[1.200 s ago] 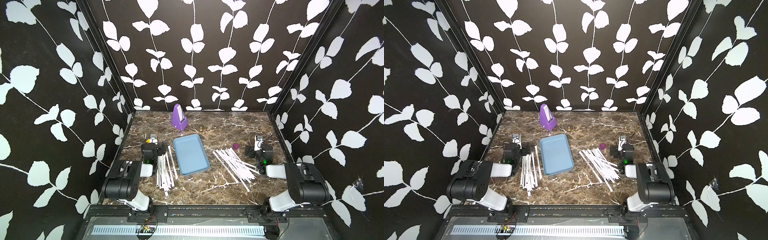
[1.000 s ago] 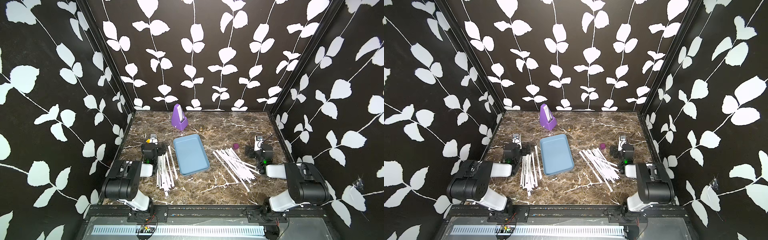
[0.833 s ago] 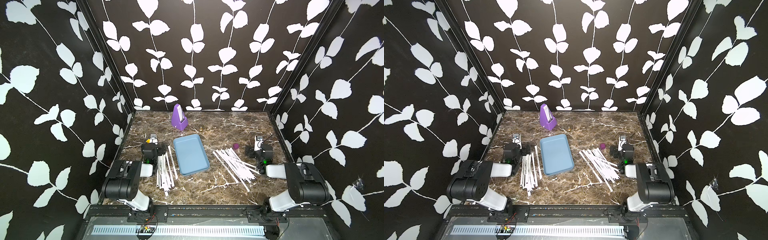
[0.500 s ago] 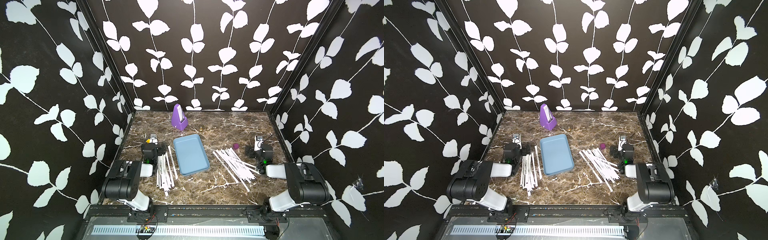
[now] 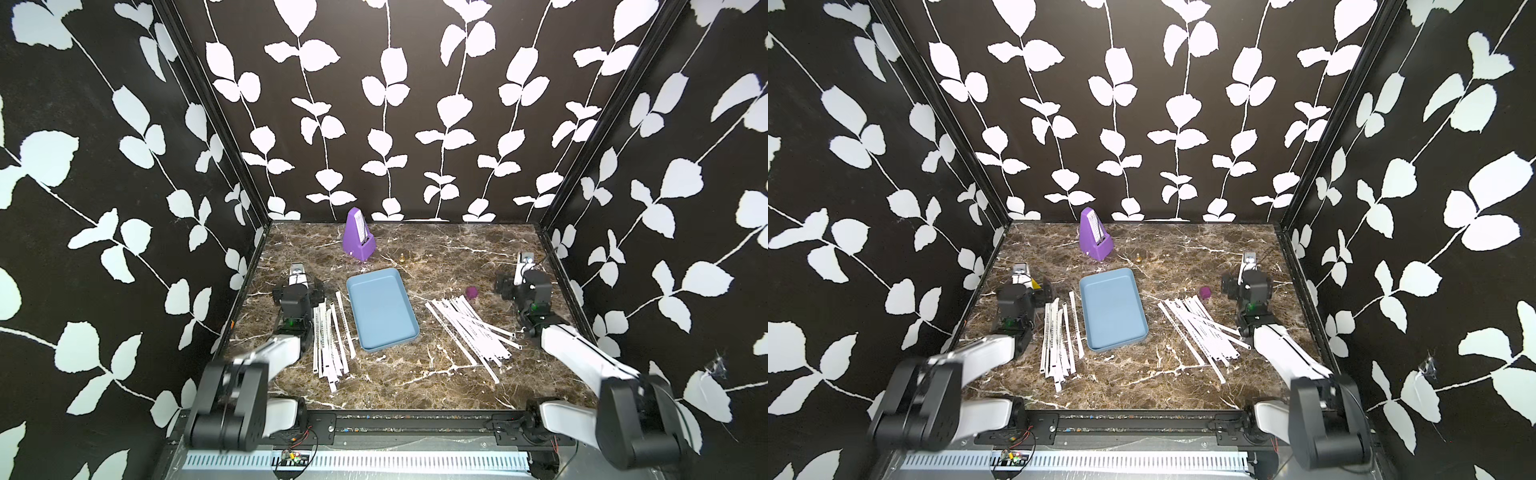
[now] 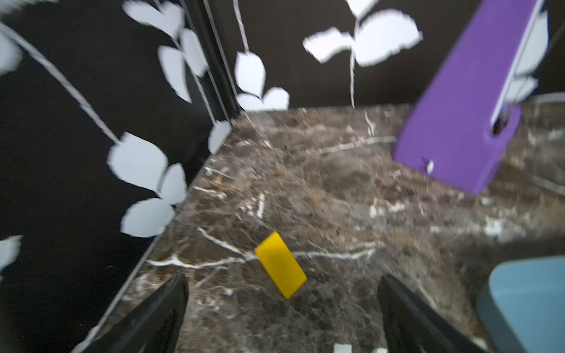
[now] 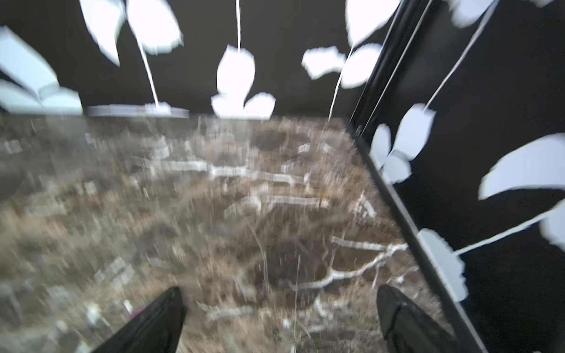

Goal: Put the straws into the storage box
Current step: Pick up the straw from the center of the board.

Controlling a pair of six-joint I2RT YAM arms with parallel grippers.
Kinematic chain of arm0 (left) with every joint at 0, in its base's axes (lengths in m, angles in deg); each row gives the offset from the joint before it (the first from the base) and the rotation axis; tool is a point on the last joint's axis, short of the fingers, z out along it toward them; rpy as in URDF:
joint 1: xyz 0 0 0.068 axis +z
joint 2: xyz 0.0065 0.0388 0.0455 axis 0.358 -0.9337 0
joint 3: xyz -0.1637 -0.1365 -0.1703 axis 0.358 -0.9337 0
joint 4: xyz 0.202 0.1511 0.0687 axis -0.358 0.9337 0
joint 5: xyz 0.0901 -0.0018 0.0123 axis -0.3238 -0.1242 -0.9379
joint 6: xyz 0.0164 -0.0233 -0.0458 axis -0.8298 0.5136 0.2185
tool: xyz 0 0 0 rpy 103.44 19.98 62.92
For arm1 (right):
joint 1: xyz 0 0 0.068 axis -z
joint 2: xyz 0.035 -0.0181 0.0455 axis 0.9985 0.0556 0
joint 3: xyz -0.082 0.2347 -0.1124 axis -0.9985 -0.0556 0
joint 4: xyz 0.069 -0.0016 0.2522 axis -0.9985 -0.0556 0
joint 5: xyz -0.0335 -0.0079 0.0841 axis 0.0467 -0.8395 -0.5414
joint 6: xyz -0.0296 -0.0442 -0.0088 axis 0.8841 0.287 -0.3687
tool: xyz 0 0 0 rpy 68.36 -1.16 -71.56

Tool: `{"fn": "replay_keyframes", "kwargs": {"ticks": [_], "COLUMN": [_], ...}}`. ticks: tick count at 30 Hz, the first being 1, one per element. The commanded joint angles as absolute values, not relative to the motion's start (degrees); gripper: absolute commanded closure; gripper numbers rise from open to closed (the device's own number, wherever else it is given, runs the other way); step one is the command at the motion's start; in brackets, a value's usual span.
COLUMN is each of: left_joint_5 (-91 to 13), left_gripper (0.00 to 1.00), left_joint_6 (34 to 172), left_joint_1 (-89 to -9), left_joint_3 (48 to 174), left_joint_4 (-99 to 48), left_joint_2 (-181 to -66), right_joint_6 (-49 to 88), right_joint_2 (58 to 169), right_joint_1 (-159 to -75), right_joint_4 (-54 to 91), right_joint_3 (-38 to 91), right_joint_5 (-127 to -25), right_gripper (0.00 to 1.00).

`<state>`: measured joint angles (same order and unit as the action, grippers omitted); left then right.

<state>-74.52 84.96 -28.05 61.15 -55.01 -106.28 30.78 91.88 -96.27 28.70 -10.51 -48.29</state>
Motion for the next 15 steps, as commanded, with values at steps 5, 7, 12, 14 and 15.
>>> {"fn": "replay_keyframes", "kwargs": {"ticks": [5,7,12,14,15], "left_joint_5": [-85.7,-83.8,-65.0,-61.0,-58.7], "left_gripper": [0.01,0.01,0.03,0.12,0.18], "left_joint_6": [99.4,109.2,104.6,104.7,104.6], "left_joint_1": [-29.7,-29.8,-26.9,-26.9,-27.0], "left_joint_3": [73.2,76.2,78.5,81.5,82.9], "left_joint_4": [-14.0,-5.0,-2.8,2.3,5.6], "left_joint_2": [-90.8,-89.5,-86.6,-87.8,-88.9], "right_joint_6": [11.2,7.1,7.6,8.7,9.1], "right_joint_2": [90.0,92.1,96.0,97.3,97.8], "right_joint_1": [-93.6,-94.3,-106.8,-111.3,-113.6], "right_joint_4": [1.8,-3.6,-20.5,-25.3,-26.8], "right_joint_3": [0.1,2.0,7.0,7.2,6.8], "right_joint_5": [-63.5,-66.8,-60.1,-59.5,-58.9], "right_gripper": [0.01,0.09,0.30,0.44,0.52]}}
